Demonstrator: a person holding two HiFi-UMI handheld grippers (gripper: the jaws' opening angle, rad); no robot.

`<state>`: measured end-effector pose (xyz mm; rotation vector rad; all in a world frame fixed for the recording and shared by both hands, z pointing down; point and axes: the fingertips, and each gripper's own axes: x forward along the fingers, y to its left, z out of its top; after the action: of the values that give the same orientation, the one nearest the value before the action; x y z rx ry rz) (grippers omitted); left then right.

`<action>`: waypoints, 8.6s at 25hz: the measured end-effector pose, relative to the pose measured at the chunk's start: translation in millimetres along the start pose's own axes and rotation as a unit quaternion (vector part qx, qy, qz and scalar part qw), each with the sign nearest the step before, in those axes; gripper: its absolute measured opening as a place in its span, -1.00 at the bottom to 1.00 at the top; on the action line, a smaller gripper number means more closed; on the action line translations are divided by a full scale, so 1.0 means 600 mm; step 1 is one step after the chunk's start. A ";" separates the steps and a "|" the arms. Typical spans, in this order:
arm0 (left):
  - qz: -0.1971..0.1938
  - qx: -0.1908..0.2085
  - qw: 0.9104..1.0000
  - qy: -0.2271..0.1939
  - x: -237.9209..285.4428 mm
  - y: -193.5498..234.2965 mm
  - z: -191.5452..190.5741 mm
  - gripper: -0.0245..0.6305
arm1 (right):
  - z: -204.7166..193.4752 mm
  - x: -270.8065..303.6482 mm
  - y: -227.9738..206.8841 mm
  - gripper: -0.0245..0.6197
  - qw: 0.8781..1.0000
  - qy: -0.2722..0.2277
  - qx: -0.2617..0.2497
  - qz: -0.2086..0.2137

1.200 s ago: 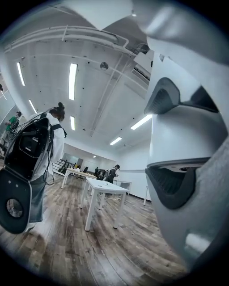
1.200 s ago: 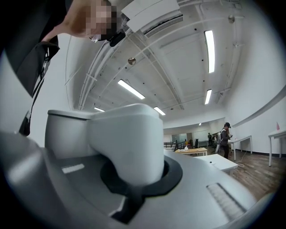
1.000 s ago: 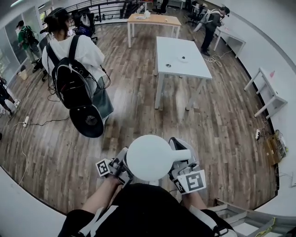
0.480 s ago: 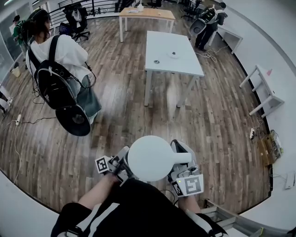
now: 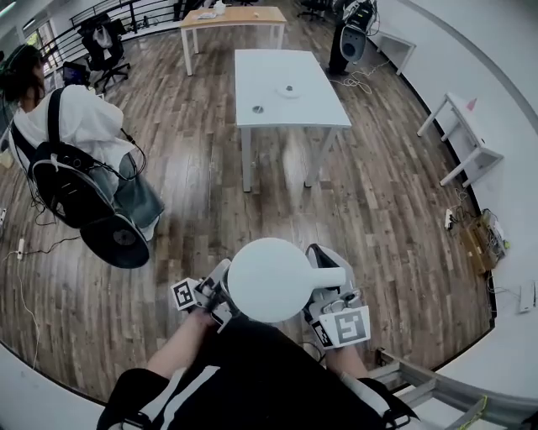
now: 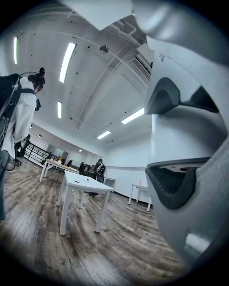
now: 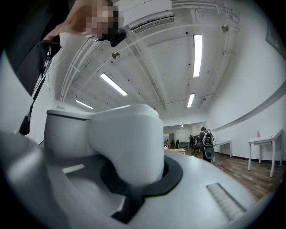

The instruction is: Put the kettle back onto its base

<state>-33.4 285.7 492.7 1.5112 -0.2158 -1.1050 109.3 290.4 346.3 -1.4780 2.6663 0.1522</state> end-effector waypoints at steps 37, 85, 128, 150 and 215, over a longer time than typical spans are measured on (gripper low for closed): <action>0.010 -0.023 0.999 0.030 0.340 0.153 0.378 0.23 | -0.077 0.447 -0.244 -0.90 1.000 0.011 -0.004 -0.022; 0.018 -0.044 0.998 0.041 0.751 0.375 0.752 0.23 | -0.184 0.920 -0.587 -0.90 0.999 0.031 -0.009 -0.036; 0.035 -0.039 0.998 0.024 1.014 0.592 0.931 0.23 | -0.299 1.164 -0.865 -0.91 0.998 0.046 -0.015 -0.037; 0.175 0.132 0.973 -0.068 1.009 0.685 1.045 0.20 | -0.443 1.257 -0.946 -0.91 0.998 0.063 0.020 -0.022; 0.243 0.251 0.932 -0.098 0.954 0.672 1.017 -0.93 | -0.545 1.200 -0.948 -0.57 0.994 0.086 0.010 -0.068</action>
<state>6.1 -631.3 632.2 1.6582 -1.0197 -0.8236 202.3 -656.4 554.9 -1.7342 2.6736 -0.0113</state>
